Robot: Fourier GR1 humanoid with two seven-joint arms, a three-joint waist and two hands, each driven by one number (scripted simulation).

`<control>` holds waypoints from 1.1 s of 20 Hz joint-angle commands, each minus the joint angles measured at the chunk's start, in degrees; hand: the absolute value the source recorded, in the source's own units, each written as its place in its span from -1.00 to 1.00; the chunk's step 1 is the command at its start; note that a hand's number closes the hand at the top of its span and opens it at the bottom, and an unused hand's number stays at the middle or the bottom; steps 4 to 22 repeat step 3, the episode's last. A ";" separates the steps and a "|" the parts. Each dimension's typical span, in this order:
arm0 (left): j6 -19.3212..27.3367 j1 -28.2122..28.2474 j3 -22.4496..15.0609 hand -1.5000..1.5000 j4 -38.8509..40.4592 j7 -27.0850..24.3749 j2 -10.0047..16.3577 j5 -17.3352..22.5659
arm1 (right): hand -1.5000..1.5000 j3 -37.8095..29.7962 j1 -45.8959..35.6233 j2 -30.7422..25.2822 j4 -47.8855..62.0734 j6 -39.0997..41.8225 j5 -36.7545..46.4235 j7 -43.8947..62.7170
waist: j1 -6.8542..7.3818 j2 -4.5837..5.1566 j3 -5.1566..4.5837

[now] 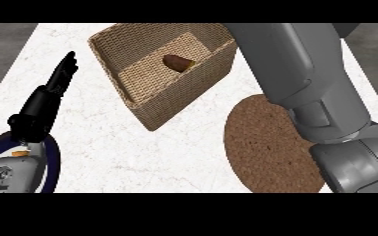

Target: Pick the sweet potato from the placemat and place it in the basket

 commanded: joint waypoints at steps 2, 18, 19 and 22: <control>0.48 0.89 1.22 0.00 0.40 0.59 0.47 -0.02 | -1.00 -1.53 4.61 -1.41 -7.33 -9.61 5.39 11.26 | -2.61 -0.90 0.06; -0.42 1.17 2.02 0.00 1.14 0.19 1.05 0.89 | -1.00 -2.14 6.14 -3.31 -9.01 -8.03 5.98 10.63 | -2.86 -0.81 0.05; -0.42 1.17 2.02 0.00 1.14 0.19 1.05 0.89 | -1.00 -2.14 6.14 -3.31 -9.01 -8.03 5.98 10.63 | -2.86 -0.81 0.05; -0.42 1.17 2.02 0.00 1.14 0.19 1.05 0.89 | -1.00 -2.14 6.14 -3.31 -9.01 -8.03 5.98 10.63 | -2.86 -0.81 0.05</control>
